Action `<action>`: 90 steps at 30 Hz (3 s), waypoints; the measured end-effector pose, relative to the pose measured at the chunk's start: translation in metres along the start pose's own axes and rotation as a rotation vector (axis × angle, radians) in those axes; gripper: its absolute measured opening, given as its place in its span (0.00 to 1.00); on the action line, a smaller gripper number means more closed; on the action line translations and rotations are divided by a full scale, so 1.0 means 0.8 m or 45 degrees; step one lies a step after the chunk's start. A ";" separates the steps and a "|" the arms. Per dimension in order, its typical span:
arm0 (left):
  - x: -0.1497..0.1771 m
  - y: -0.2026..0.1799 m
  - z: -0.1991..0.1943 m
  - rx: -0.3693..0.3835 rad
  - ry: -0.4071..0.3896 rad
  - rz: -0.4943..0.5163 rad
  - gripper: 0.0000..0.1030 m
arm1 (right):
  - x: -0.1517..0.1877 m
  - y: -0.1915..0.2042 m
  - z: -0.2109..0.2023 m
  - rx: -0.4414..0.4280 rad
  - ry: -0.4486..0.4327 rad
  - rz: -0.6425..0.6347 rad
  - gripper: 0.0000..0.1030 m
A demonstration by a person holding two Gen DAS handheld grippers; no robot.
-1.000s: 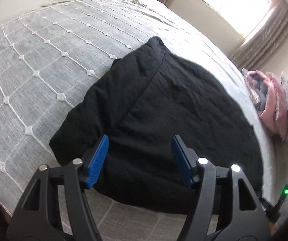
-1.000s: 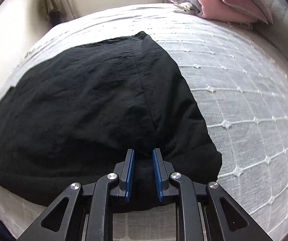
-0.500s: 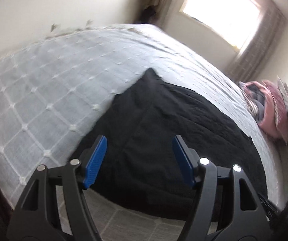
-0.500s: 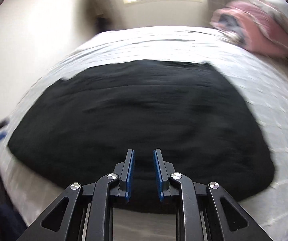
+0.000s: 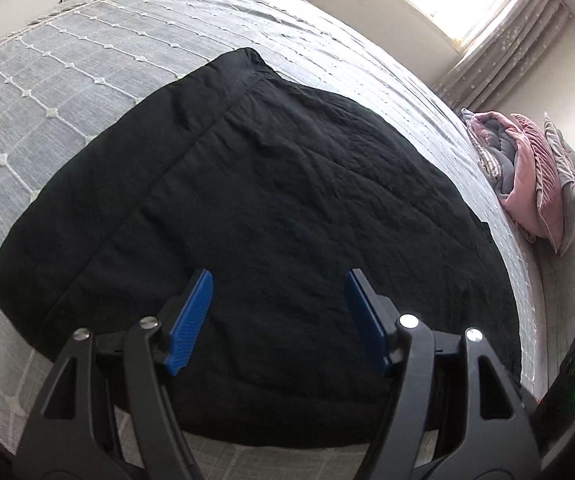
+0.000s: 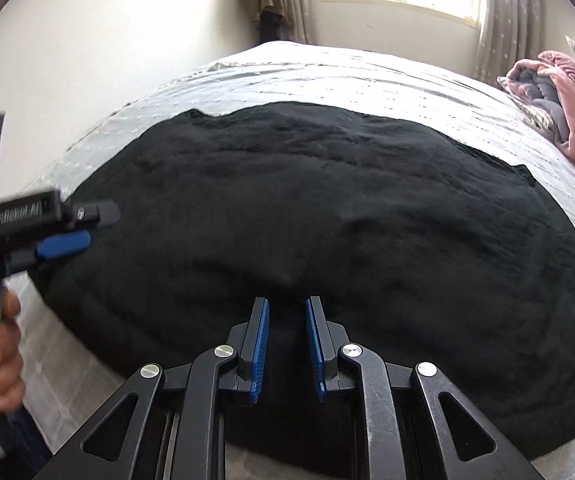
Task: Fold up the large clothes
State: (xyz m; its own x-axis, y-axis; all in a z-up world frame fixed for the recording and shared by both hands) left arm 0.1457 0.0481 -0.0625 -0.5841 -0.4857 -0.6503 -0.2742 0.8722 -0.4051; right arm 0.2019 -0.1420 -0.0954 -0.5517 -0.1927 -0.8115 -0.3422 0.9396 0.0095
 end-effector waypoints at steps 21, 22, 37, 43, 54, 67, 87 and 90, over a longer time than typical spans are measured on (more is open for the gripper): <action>-0.016 0.001 0.023 -0.013 0.011 0.027 0.67 | -0.103 -0.081 0.192 0.114 0.140 0.226 0.18; -0.016 0.001 0.023 -0.012 0.011 0.023 0.67 | -0.103 -0.082 0.192 0.110 0.137 0.231 0.18; -0.030 -0.009 0.049 -0.058 0.016 0.093 0.67 | -0.130 -0.142 0.189 0.053 0.070 0.324 0.19; -0.044 -0.022 0.056 -0.007 0.028 0.141 0.67 | -0.100 -0.187 0.138 0.014 0.022 0.365 0.21; -0.084 0.037 0.076 0.062 0.002 -0.065 0.67 | -0.037 -0.352 0.058 0.292 0.019 0.630 0.21; -0.089 0.070 0.082 -0.078 -0.063 0.006 0.75 | 0.022 -0.341 -0.035 0.399 0.083 0.580 0.64; -0.025 0.187 -0.054 0.169 0.042 -0.585 0.75 | 0.005 -0.245 -0.125 0.347 -0.098 0.530 0.80; 0.011 0.192 -0.064 0.237 0.093 -0.672 0.75 | 0.010 -0.224 -0.115 0.304 -0.062 0.478 0.80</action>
State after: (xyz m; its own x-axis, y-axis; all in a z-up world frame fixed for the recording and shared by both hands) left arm 0.0597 0.1811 -0.0976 -0.4572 -0.8424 -0.2853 -0.4077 0.4836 -0.7745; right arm 0.1887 -0.3376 -0.0496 -0.5657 0.1827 -0.8041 0.0635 0.9819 0.1784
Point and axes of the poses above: each gripper's, at about its wrist camera, not at the fingertips, and z roughly the way its jaws point, y to its left, x to its underside, the point moved 3 cm from there along z, roughly the way its jaws point, and after that the axes turned 12 degrees about -y, right-handed, at the moved point
